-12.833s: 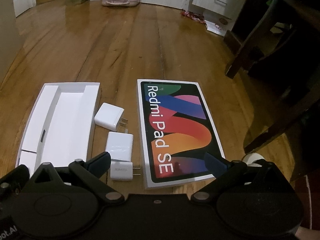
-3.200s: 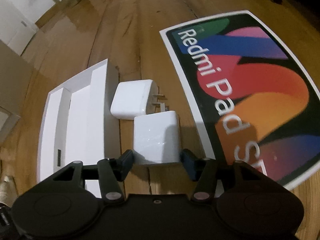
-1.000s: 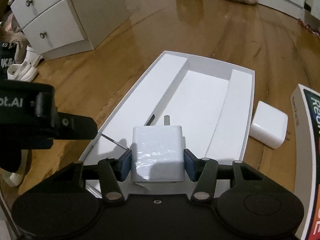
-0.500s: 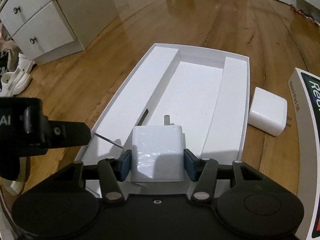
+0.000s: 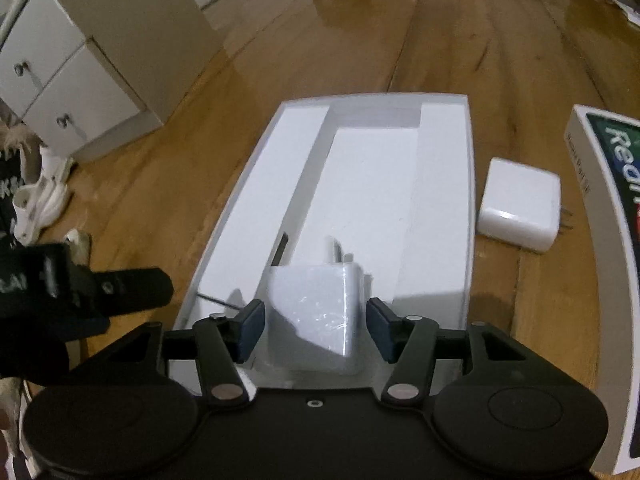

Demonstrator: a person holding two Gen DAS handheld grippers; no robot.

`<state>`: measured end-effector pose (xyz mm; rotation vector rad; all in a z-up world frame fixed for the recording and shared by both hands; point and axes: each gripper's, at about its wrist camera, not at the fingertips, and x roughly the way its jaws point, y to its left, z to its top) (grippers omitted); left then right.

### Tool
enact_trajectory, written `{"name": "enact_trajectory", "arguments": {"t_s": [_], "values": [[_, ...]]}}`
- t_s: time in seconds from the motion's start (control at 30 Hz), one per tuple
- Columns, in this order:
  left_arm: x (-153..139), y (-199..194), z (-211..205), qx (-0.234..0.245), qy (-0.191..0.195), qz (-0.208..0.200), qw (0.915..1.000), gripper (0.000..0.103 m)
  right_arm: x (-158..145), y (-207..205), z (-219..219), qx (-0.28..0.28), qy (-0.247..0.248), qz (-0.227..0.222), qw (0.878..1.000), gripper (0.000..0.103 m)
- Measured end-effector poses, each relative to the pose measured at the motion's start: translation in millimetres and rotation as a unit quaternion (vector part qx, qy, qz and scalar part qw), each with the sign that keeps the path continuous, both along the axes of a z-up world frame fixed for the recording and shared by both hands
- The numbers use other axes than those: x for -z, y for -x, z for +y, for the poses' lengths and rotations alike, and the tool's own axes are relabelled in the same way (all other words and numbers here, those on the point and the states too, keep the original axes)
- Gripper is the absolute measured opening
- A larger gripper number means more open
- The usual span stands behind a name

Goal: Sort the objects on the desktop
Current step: 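Open the right gripper and withdraw it from the insert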

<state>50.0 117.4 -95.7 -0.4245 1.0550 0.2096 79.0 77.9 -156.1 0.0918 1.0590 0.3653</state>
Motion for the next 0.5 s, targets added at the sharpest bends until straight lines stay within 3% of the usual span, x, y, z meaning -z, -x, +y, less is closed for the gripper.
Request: {"name": "enact_trajectory", "arguments": {"t_s": [0.17, 0.27, 0.43, 0.5], "values": [[-9, 0, -7, 0.008, -0.006, -0.01, 0.9999, 0.078, -23, -3, -32, 0.054, -0.028, -0.031, 0.998, 0.066], [-14, -1, -16, 0.021, -0.005, -0.022, 0.9995, 0.078, -39, -4, -74, 0.125, -0.033, -0.025, 0.991, 0.067], [-21, -10, -48, 0.081, 0.006, -0.037, 0.996, 0.078, -39, 7, -149, 0.276, -0.06, 0.067, 0.957, 0.068], [-24, -14, -66, 0.11, 0.005, -0.042, 0.9931, 0.078, -43, 13, -156, 0.279, -0.05, 0.062, 0.957, 0.068]]}}
